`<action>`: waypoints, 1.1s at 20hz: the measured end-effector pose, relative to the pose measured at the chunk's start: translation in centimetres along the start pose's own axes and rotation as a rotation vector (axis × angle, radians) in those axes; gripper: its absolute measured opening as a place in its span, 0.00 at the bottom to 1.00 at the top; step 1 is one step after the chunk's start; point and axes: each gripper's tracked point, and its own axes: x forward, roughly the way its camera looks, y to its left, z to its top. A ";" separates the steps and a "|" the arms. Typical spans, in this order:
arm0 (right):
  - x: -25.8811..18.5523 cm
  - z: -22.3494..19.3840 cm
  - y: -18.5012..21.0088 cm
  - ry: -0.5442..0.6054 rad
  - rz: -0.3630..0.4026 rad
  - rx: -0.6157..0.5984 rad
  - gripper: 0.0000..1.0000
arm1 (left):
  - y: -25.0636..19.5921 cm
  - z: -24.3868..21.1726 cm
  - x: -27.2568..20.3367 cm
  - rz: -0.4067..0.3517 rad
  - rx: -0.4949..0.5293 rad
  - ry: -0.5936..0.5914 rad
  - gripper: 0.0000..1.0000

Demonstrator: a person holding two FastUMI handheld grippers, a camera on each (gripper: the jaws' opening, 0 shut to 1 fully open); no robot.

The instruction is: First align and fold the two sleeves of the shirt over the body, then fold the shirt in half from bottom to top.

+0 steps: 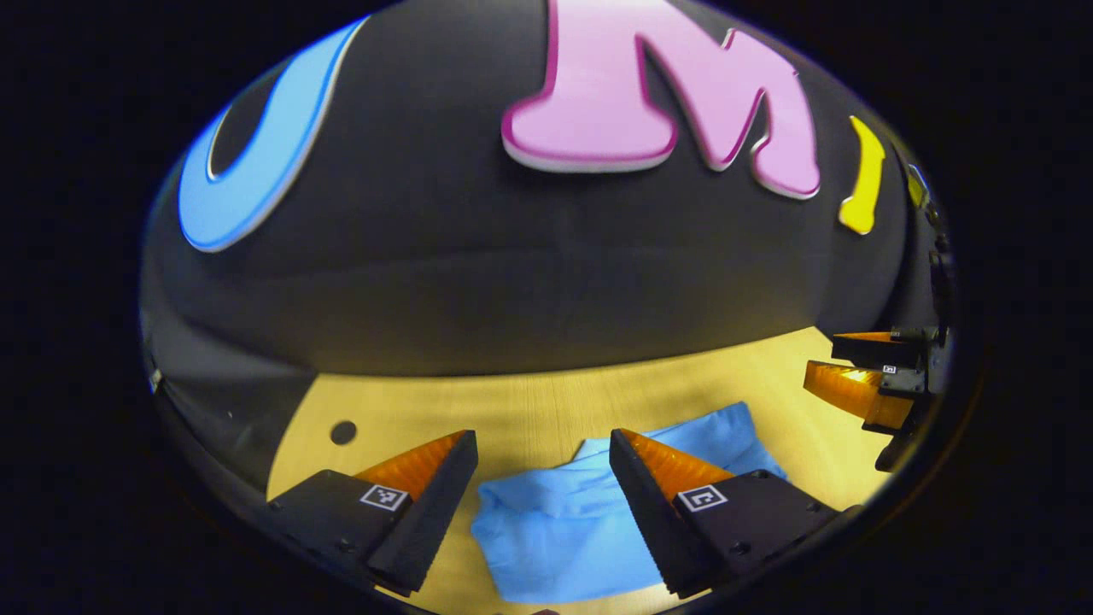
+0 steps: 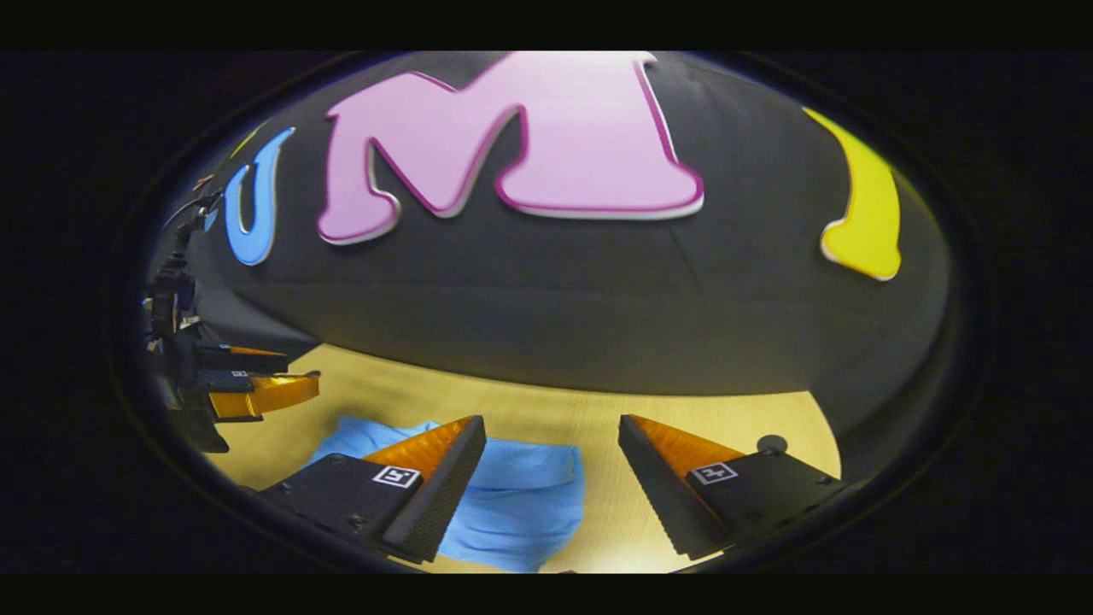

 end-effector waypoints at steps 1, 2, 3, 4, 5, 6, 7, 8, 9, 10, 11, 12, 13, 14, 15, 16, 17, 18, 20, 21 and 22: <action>-2.1 1.2 0.7 -0.032 -0.005 -0.012 0.98 | 0.0 0.6 -2.0 -0.010 -0.024 -0.028 0.99; -4.5 2.2 1.4 -0.059 -0.012 -0.025 0.98 | 0.4 0.7 -4.2 -0.021 -0.047 -0.054 0.99; -7.0 3.3 2.2 -0.087 -0.023 -0.038 0.98 | 0.8 1.2 -6.8 -0.021 -0.057 -0.084 0.99; -9.4 4.1 2.9 -0.117 -0.034 -0.048 0.98 | 1.1 1.5 -9.4 -0.016 -0.053 -0.120 0.99; -12.2 4.6 3.7 -0.141 -0.047 -0.056 0.98 | 1.4 1.5 -12.5 -0.008 -0.049 -0.149 0.99; -15.3 4.9 4.8 -0.169 -0.060 -0.060 0.98 | 1.3 0.9 -15.7 -0.002 -0.051 -0.172 0.99; -18.2 5.2 5.8 -0.207 -0.073 -0.063 0.98 | 1.0 0.2 -18.7 -0.005 -0.056 -0.191 0.99; -21.1 5.3 6.2 -0.239 -0.090 -0.069 0.98 | 0.9 -1.0 -21.5 -0.010 -0.059 -0.200 0.99; -24.2 5.2 6.6 -0.263 -0.109 -0.070 0.97 | 1.0 -2.2 -24.7 -0.007 -0.069 -0.211 0.99; -27.4 4.8 7.1 -0.274 -0.127 -0.057 0.97 | 1.0 -3.2 -27.2 -0.005 -0.080 -0.219 0.99; -30.9 4.3 7.8 -0.288 -0.137 -0.041 0.97 | 1.1 -4.3 -30.1 0.002 -0.100 -0.241 0.99; -34.3 3.7 8.3 -0.306 -0.159 -0.029 0.97 | 1.0 -5.0 -32.8 0.006 -0.119 -0.262 0.99; -37.1 3.1 8.5 -0.321 -0.179 -0.022 0.97 | 0.8 -5.7 -35.3 0.002 -0.134 -0.282 0.99; -39.5 2.4 8.7 -0.336 -0.203 -0.027 0.97 | 0.5 -6.4 -37.6 0.001 -0.135 -0.298 0.99; -41.8 1.5 8.8 -0.338 -0.225 -0.031 0.97 | 0.3 -7.4 -39.7 0.004 -0.124 -0.308 0.98; -44.1 0.7 9.4 -0.343 -0.234 -0.027 0.97 | 0.1 -8.8 -41.6 0.006 -0.107 -0.316 0.98; -46.5 0.0 9.9 -0.348 -0.240 -0.015 0.97 | -0.5 -9.7 -43.1 0.002 -0.097 -0.320 0.99; -48.2 -0.5 10.5 -0.346 -0.238 -0.003 0.97 | -1.6 -10.6 -44.6 -0.010 -0.092 -0.321 0.98; -51.5 -1.5 11.1 -0.348 -0.239 0.008 0.97 | -3.1 -12.1 -47.2 -0.045 -0.098 -0.320 0.98; -52.8 -2.1 11.4 -0.342 -0.238 0.017 0.97 | -3.9 -12.2 -48.2 -0.062 -0.094 -0.326 0.99; -53.8 -2.6 11.8 -0.335 -0.234 0.027 0.97 | -4.2 -12.3 -49.1 -0.067 -0.088 -0.328 0.99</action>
